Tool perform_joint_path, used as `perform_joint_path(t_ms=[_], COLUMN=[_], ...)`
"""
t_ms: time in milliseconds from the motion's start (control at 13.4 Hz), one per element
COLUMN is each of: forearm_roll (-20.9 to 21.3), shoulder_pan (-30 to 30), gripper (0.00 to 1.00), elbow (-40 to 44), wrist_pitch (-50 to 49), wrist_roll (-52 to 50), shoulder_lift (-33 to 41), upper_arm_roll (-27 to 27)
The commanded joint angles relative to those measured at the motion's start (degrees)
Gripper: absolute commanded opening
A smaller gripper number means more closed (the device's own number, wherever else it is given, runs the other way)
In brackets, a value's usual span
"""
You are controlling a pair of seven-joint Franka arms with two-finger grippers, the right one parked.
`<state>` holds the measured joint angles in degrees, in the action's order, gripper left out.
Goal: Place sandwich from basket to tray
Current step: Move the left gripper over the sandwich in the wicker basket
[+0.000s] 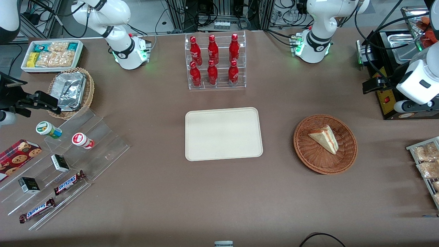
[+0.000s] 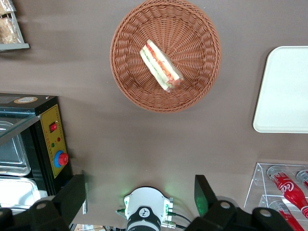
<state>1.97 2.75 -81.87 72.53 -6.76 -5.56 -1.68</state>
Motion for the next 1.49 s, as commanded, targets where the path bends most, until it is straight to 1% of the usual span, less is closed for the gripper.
perform_joint_path(t_ms=[0,224,299,522,821,970,1045,1194,1418], forearm_roll=[-0.48,0.05,0.05,0.23,0.23,0.23,0.14,0.14,0.14], shoulder_pan=[0.06,-0.03,-0.03,-0.03,0.24,0.24,0.24,0.32,0.32], gripper=[1.0,1.0,1.0,1.0,1.0,1.0,1.0,1.0,1.0], elbow=[-0.04,-0.91,-2.23,-12.75,-25.58,-30.69,-32.63,-35.53,-41.24], wrist_pitch=[-0.9,0.41,2.77,13.3,29.82,36.25,38.28,41.97,49.96], wrist_roll=[1.05,0.88,0.44,-1.4,-12.72,-18.34,-20.98,-29.4,-39.18], shoulder_lift=[1.08,0.03,-0.5,0.28,0.2,0.55,0.9,1.25,1.34], upper_arm_roll=[-0.16,-0.25,-0.25,-0.17,-0.25,-0.34,-0.34,-0.43,-1.39])
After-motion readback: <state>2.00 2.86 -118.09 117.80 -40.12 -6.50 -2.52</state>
